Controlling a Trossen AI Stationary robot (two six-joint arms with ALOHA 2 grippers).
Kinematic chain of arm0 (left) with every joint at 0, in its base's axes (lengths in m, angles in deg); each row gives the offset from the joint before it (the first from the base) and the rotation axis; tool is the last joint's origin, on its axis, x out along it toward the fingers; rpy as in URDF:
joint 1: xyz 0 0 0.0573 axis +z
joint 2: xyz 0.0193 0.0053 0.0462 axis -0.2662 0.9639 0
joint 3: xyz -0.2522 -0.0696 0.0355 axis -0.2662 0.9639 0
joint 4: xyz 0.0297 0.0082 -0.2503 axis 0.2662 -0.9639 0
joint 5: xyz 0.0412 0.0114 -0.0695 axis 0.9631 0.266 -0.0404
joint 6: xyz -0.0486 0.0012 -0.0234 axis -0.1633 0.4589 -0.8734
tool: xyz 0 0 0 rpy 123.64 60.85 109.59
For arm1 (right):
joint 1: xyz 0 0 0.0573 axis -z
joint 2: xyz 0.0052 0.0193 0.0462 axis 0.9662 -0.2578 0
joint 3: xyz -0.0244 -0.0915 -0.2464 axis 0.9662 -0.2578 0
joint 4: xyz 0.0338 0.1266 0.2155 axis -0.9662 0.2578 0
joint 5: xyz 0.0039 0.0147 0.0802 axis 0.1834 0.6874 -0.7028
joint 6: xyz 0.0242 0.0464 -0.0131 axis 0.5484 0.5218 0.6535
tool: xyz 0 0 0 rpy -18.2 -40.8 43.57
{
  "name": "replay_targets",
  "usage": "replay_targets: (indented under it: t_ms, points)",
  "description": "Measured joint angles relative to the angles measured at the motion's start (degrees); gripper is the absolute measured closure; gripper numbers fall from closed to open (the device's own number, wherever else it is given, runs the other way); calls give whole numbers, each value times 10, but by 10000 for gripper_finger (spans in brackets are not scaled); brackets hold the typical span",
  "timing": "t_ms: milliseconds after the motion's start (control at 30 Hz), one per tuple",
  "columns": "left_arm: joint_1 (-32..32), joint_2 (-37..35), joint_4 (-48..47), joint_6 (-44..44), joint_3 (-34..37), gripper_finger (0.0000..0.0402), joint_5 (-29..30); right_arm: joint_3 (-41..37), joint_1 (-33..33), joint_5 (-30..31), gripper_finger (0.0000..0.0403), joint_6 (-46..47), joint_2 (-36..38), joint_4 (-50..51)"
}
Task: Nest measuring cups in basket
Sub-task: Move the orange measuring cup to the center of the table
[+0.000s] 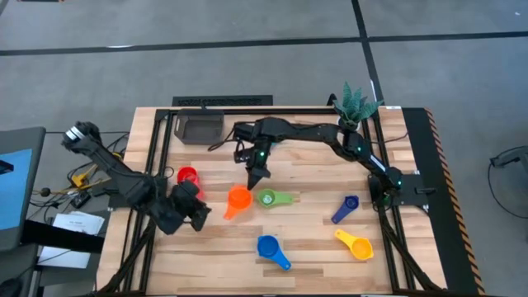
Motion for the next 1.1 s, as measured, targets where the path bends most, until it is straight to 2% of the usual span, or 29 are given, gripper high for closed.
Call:
replay_targets:
  t_ms: [100, 233, 400, 567, 733, 900, 1100]
  points:
    - [7, -33, 67, 32, 51, 261, -5, 0, -6, 0, 398, 2, 2, -1]
    - [19, -54, 126, 64, 101, 255, -40, 0, -10, 1, 396, 20, 5, -4]
    - [41, -53, 224, 142, 136, 218, -68, 0, -9, -3, 397, 61, 11, -45]
    - [72, -47, 215, 187, 140, 175, -102, 0, -9, -16, 396, 105, 21, -97]
    - [95, -47, 208, 221, 140, 164, -138, 0, -9, -27, 397, 119, 22, -116]
    - [113, -47, 209, 251, 139, 195, -172, 0, -9, -29, 397, 132, 22, -129]
    - [122, -47, 232, 293, 139, 296, -199, 0, -9, -29, 397, 138, 22, -134]
